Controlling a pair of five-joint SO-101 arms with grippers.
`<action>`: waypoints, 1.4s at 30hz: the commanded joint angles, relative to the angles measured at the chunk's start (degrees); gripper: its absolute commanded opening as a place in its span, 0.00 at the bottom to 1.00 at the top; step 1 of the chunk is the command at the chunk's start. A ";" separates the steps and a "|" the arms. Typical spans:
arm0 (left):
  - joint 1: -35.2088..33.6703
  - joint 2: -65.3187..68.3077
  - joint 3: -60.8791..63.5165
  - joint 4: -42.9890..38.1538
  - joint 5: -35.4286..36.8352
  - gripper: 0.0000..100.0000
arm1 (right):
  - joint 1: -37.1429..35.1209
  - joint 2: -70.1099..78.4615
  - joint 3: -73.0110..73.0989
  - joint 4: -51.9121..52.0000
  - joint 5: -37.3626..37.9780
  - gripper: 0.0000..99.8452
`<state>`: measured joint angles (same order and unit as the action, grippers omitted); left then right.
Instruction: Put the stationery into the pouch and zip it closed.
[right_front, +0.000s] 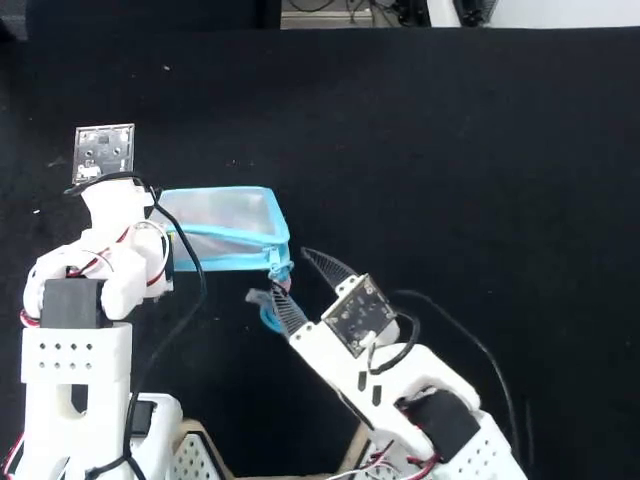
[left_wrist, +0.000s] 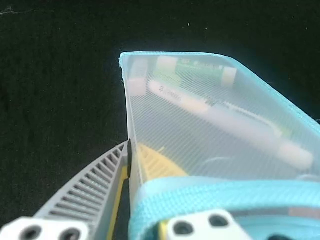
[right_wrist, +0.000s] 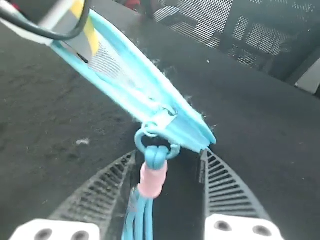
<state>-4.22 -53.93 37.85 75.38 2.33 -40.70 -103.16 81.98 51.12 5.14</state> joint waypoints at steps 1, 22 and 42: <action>-0.22 0.18 -0.75 0.00 -0.26 0.03 | -1.05 -3.30 1.10 -5.01 -0.79 0.19; -0.31 0.18 -0.75 -0.09 -0.26 0.03 | -0.97 -3.47 -2.07 -3.60 -0.44 0.01; -0.13 0.18 -0.75 -0.26 -0.26 0.03 | 4.48 -3.47 -6.20 0.53 -0.53 0.11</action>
<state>-4.57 -53.93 37.85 75.38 2.33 -37.01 -103.16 80.57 49.63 4.62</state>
